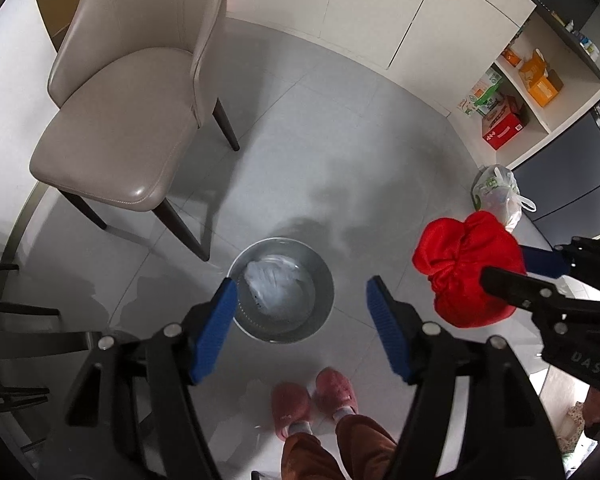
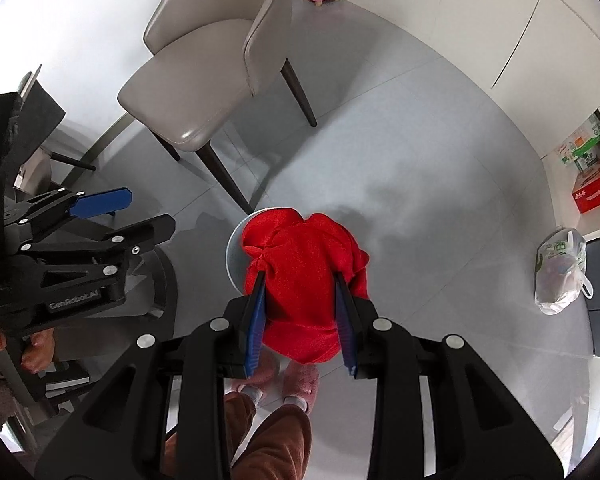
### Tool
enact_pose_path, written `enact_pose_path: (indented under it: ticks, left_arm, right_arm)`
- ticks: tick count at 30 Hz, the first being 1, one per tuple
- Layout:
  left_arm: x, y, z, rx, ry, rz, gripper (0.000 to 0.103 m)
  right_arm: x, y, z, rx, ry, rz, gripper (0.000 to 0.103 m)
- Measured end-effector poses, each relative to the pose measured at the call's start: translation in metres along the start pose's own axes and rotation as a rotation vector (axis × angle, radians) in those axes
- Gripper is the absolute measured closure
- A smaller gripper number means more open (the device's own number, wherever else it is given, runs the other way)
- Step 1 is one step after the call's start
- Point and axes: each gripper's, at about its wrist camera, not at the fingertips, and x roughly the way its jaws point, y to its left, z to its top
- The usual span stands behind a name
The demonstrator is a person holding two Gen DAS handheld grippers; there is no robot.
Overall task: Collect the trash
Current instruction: 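Open both tools to drop the cloth and bag into the bin, then move both tools back over the table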
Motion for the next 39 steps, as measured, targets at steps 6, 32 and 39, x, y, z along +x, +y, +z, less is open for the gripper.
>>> enact_pose_path:
  ticks: [6, 32, 39]
  left_arm:
    - [-0.015, 0.01, -0.002, -0.017, -0.016, 0.009, 0.036]
    - [-0.067, 0.04, -0.013, -0.108, -0.088, 0.053, 0.036]
    - [-0.118, 0.038, -0.02, -0.144, -0.138, 0.078, 0.036]
  right_arm:
    - [0.009, 0.016, 0.009, -0.034, -0.001, 0.039, 0.073]
    - [-0.017, 0.063, 0.037, -0.14, -0.061, 0.065, 0.054]
    - [-0.061, 0.089, 0.038, -0.21, -0.089, 0.08, 0.054]
